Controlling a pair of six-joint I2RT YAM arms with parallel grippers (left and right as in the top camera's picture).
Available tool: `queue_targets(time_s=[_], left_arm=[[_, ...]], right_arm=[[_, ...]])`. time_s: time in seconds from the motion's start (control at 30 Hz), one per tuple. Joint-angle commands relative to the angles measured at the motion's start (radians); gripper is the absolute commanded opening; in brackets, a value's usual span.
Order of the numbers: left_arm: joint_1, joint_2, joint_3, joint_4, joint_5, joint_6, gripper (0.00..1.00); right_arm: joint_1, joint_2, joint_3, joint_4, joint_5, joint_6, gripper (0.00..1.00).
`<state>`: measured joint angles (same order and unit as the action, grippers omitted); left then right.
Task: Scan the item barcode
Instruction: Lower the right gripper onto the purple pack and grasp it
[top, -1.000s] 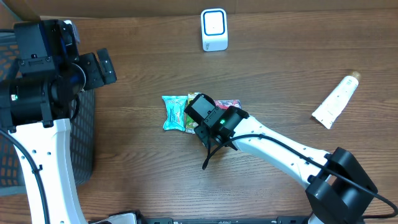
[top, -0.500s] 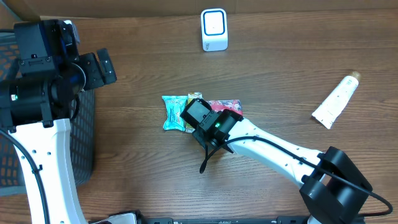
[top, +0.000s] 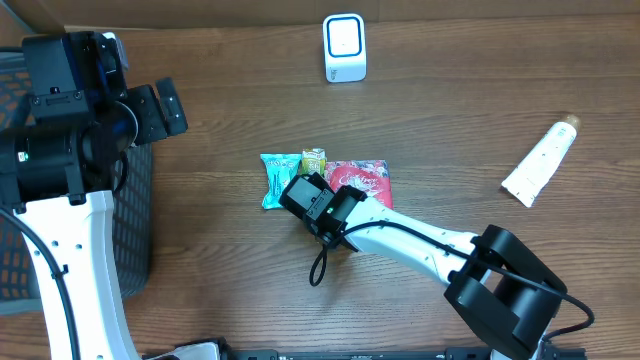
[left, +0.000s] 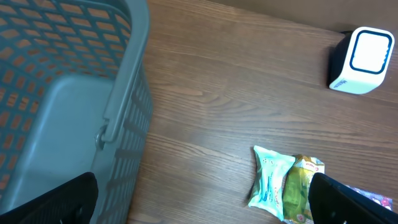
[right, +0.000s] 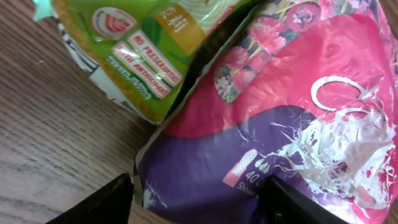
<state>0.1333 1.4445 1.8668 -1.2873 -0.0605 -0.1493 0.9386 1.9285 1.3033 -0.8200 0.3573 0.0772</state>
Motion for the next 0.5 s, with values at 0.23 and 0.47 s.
queue_targets(time_s=[0.23,0.47], left_arm=[[0.003,0.001,0.002,0.002,0.005,0.019,1.0],[0.003,0.001,0.002,0.001,0.005,0.019,1.0]], right_arm=[[-0.003,0.033,-0.002,0.011,0.024,-0.002,0.49],[-0.005,0.033,-0.002,0.011,0.024,0.005,0.04]])
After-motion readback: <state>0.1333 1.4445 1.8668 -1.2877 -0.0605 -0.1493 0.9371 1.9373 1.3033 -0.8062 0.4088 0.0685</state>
